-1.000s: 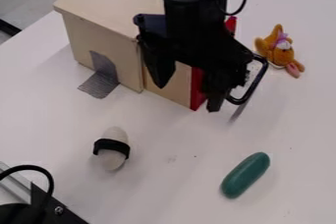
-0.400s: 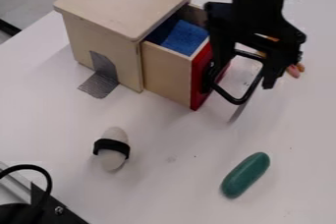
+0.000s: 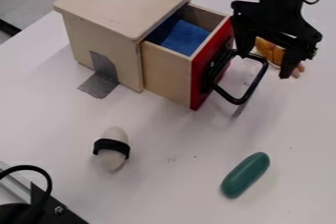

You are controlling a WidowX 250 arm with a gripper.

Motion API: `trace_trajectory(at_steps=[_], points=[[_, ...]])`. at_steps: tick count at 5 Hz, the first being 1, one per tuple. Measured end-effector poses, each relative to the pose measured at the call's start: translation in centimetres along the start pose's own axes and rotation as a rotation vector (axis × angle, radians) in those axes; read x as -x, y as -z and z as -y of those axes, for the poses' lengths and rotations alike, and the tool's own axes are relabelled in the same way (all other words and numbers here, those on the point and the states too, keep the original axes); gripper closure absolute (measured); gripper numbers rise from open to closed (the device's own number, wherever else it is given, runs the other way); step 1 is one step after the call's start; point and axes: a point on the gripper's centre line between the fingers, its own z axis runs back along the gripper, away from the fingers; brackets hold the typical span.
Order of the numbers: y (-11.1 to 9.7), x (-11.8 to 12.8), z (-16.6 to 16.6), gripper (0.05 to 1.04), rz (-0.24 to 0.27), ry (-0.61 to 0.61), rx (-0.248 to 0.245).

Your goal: Close drawer

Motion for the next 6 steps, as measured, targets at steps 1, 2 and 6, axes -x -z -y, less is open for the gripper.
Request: trace_trajectory(at_steps=[1, 2, 6], points=[[2.3, 0.0, 0.4, 0.085, -0.023, 0.016, -0.018], [4.6, -0.1, 0.8, 0.085, -0.072, 0.006, -0.035], [7.7, 0.7, -0.6, 0.386, -0.212, 0.025, -0.103]])
